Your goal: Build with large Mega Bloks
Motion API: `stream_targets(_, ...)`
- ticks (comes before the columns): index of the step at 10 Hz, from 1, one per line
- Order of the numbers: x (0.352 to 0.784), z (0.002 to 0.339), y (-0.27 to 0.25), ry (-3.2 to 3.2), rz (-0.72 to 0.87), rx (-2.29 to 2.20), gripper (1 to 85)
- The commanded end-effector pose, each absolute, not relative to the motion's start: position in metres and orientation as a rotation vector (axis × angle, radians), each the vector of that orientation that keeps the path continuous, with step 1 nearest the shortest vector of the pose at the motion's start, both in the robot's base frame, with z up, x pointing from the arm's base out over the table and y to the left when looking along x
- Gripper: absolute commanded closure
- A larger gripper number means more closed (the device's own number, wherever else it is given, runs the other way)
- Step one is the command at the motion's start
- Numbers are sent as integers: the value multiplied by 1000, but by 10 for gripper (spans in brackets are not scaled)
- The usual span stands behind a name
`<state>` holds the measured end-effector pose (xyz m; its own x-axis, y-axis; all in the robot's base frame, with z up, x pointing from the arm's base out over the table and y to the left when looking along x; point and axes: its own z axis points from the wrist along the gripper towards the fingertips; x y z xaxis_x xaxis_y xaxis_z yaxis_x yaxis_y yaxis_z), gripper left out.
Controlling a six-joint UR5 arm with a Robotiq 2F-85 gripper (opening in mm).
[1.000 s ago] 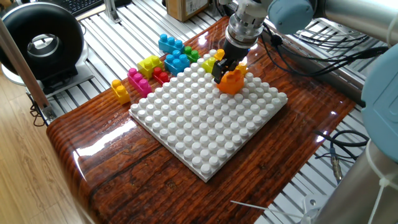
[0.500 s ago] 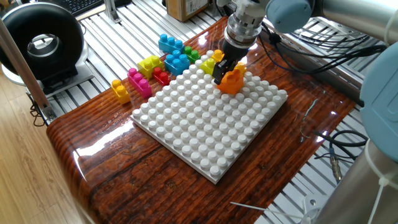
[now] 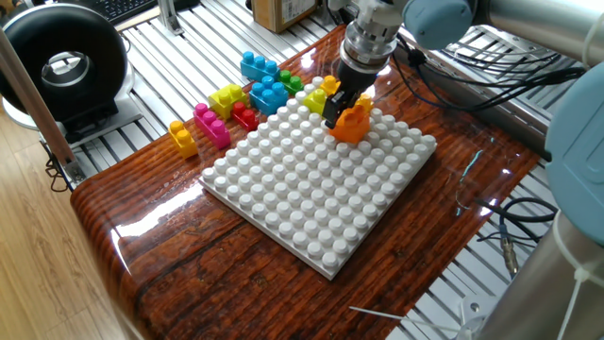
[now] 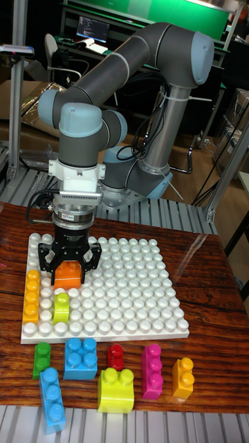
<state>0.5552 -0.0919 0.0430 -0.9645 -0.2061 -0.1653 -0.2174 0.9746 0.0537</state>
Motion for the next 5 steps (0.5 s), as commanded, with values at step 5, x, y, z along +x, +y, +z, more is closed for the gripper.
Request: stream_targets(5,556,44,-93,2956,110,-350,260)
